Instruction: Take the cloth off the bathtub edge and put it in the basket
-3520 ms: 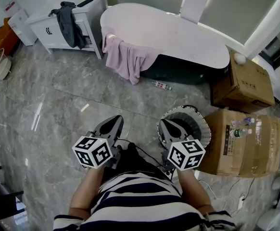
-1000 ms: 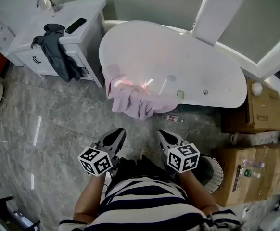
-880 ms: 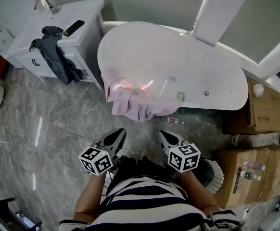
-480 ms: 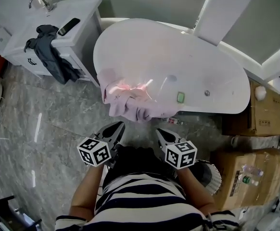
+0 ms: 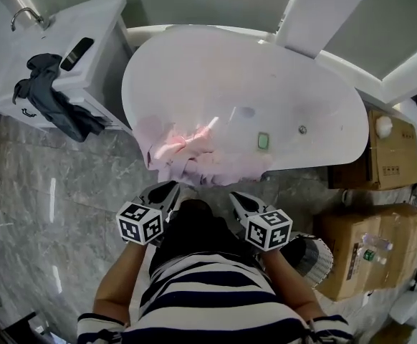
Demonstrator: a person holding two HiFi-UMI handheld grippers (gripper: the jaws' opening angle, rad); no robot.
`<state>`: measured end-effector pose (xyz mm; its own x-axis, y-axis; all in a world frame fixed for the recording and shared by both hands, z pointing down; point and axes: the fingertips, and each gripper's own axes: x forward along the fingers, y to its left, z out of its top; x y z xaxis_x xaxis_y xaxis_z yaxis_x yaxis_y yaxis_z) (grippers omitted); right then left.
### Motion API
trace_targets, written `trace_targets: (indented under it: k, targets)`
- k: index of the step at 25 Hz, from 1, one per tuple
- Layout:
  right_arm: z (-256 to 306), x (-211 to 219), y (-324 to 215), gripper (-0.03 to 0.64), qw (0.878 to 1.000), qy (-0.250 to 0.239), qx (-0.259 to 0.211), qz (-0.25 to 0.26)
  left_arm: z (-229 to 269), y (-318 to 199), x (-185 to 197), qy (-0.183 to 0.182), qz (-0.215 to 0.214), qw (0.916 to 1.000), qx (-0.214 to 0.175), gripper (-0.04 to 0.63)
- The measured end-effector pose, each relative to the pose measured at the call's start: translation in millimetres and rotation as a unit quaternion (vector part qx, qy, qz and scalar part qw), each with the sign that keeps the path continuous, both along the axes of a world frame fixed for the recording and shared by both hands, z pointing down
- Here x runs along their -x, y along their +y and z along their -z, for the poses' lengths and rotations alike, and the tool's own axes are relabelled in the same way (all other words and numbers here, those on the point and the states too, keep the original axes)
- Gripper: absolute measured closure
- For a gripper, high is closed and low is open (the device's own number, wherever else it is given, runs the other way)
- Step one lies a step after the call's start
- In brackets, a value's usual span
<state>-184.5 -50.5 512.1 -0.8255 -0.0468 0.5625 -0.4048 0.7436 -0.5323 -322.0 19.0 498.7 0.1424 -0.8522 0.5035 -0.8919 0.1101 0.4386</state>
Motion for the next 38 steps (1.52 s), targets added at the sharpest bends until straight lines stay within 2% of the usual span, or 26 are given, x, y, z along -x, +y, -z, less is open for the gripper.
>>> trace_targets:
  k: [3, 6, 10, 16, 19, 22, 27, 33, 38]
  targets:
    - [-3.9, 12.5, -6.2, 0.591, 1.000, 0.006, 0.003, -0.014, -11.4, -9.5, 9.6, -0.011, -0.031, 0.9993, 0.014, 0.566]
    - [-10.7, 22.3, -13.0, 0.591, 0.999, 0.020, 0.002, -0.028, -23.3, -17.1, 16.1, -0.003, -0.055, 0.9980, 0.029, 0.529]
    - [-21.6, 32.0, -18.1, 0.591, 0.998, 0.036, 0.001, -0.055, -35.2, -23.2, 33.4, -0.003, -0.055, 0.9975, 0.045, 0.510]
    - [-37.8, 39.9, -32.6, 0.589, 0.992, 0.055, -0.016, -0.114, -47.1, -28.5, 67.8, -0.068, -0.058, 0.9930, 0.076, 0.464]
    - [-45.7, 42.4, -32.5, 0.589, 0.988, 0.065, -0.011, -0.140, -50.2, -23.8, 84.8, -0.062, -0.052, 0.9924, 0.093, 0.457]
    - [-52.6, 44.7, -35.3, 0.585, 0.984, 0.075, -0.004, -0.160, -50.9, -27.8, 92.2, -0.061, -0.075, 0.9906, 0.097, 0.454]
    - [-65.3, 36.5, -36.9, 0.493, 0.978, 0.099, 0.016, -0.183, -51.8, -35.4, 91.7, -0.065, -0.109, 0.9866, 0.102, 0.450]
    - [-87.5, 19.9, -56.0, 0.394, 0.972, 0.120, 0.032, -0.201, -55.2, -41.4, 87.0, -0.075, -0.094, 0.9859, 0.116, 0.442]
    - [-106.0, 11.1, -82.0, 0.352, 0.965, 0.157, 0.006, -0.209, -53.1, -46.4, 77.3, -0.092, -0.090, 0.9841, 0.122, 0.437]
